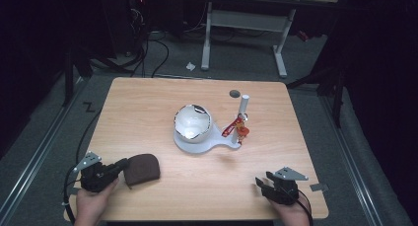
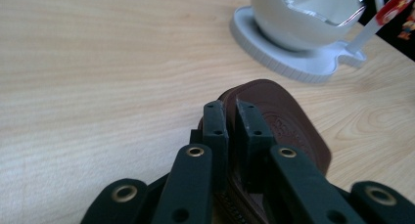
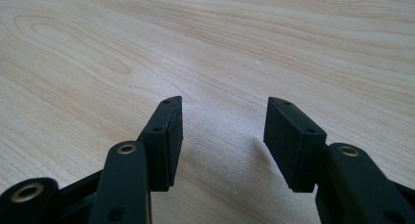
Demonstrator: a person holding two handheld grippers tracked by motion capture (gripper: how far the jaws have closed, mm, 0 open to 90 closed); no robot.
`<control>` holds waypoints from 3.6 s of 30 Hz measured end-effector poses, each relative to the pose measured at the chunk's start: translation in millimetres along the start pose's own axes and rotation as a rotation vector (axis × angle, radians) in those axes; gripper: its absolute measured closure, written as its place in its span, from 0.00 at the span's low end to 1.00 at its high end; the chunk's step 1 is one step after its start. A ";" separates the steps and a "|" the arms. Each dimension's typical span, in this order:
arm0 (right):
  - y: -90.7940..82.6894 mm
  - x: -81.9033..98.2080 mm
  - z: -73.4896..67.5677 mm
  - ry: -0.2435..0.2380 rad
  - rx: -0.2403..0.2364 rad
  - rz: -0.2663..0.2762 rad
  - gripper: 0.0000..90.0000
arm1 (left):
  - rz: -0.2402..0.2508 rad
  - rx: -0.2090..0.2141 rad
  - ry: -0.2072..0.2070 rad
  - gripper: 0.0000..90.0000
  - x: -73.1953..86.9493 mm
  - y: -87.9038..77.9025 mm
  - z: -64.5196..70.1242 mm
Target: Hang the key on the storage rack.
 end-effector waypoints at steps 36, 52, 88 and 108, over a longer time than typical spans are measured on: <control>-2.3 -2.3 2.7 0.010 -0.002 0.016 0.55 | 0.176 -0.025 0.187 0.95 -31.2 -15.4 54.1; -5.2 -4.8 0.5 0.003 -0.025 0.039 0.56 | 0.215 -0.050 0.222 0.95 -57.9 -7.8 75.6; -9.1 -6.0 4.0 0.024 -0.054 0.058 0.56 | 0.132 -0.090 0.250 0.95 -143.8 101.4 87.9; -8.8 -5.5 4.9 0.026 -0.064 0.056 0.56 | 0.087 -0.109 0.230 0.95 -146.4 122.1 81.9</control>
Point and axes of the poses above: each handheld gripper's, and its own axes: y roughly forward along the jaws, x roughly out of its underside, z roughly to its right, the point moved 10 cm from there along y, roughly forward along the jaws
